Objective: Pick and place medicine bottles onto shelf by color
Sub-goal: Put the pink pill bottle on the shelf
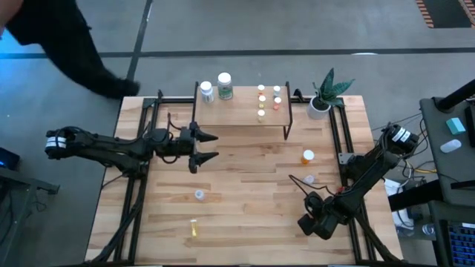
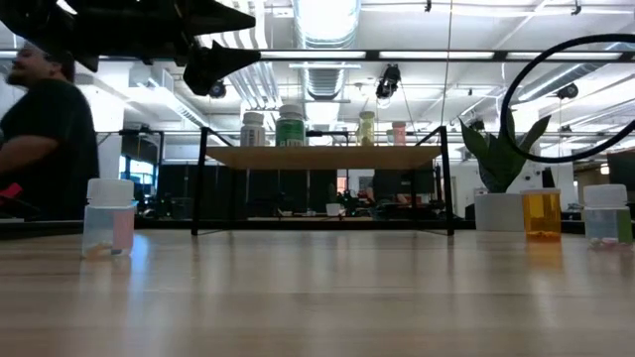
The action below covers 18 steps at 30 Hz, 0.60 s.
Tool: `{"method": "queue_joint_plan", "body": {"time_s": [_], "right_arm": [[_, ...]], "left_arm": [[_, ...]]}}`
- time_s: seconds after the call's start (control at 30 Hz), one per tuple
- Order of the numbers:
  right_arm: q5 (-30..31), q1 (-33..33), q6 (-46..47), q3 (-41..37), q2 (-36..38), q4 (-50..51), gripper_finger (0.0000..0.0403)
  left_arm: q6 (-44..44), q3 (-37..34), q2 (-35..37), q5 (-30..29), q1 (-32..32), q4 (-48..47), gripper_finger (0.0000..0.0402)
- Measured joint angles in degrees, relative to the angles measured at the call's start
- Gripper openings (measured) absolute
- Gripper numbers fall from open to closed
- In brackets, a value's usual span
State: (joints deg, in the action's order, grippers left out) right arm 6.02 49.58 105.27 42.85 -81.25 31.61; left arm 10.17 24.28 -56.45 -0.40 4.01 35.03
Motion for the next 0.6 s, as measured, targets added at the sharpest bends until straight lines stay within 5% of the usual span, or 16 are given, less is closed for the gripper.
{"method": "queue_joint_plan", "body": {"time_s": [0.23,0.6], "right_arm": [[-0.88,0.00,0.26,0.08,-1.81,1.10,0.0246],[-3.42,0.00,-3.61,1.70,-5.14,2.70,0.0165]], "left_arm": [[-0.02,-0.16,-0.02,0.02,0.00,0.01,0.0288],[-0.02,-0.05,-0.07,0.04,0.00,0.07,0.0288]]}}
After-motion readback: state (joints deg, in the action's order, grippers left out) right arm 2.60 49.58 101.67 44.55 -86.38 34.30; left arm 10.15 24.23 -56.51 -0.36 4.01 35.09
